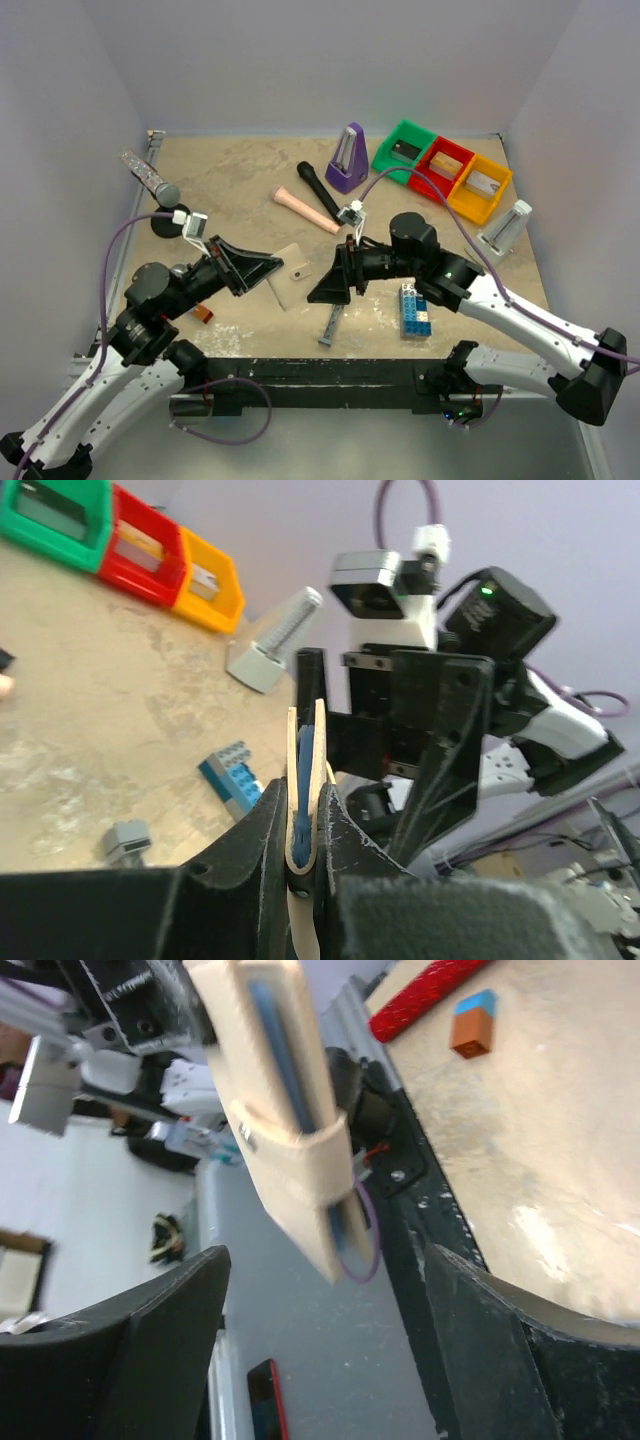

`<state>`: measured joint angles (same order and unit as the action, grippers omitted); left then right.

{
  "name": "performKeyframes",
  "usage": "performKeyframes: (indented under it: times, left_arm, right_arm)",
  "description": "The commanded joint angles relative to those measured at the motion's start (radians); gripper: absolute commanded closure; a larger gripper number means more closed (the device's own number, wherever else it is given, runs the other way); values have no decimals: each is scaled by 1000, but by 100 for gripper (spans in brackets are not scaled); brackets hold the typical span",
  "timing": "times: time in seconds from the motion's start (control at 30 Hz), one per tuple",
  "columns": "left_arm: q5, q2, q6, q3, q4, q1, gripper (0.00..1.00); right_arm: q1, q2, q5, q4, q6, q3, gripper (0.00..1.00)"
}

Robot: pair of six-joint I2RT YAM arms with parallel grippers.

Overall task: Take the credit cards out of the card holder
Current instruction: Open the card holder.

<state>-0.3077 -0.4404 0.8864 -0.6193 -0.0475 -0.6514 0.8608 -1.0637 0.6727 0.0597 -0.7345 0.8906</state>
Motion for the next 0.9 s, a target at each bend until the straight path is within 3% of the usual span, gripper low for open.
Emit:
performKeyframes:
  times: [0.0,0.1,0.27,0.53,0.87]
  left_arm:
    - [140,-52,-115,-149,-267,-4,100]
    - [189,-98,-135,-187,-348,-5,100]
    - [291,-188,-132,-243,-459,-31,100]
    - [478,-348,-110,-365,-558,-145,100]
    - [518,-435,-4,-408,-535,-211,100]
  right_arm:
    - [0,99,-211,331,165,146,15]
    - [15,120,-349,483,224,223,11]
    - [136,71,-709,698,294,372,11]
    - [308,-126,-1217,891,230,537,13]
    - [316,-206,-1130,758,176,548,15]
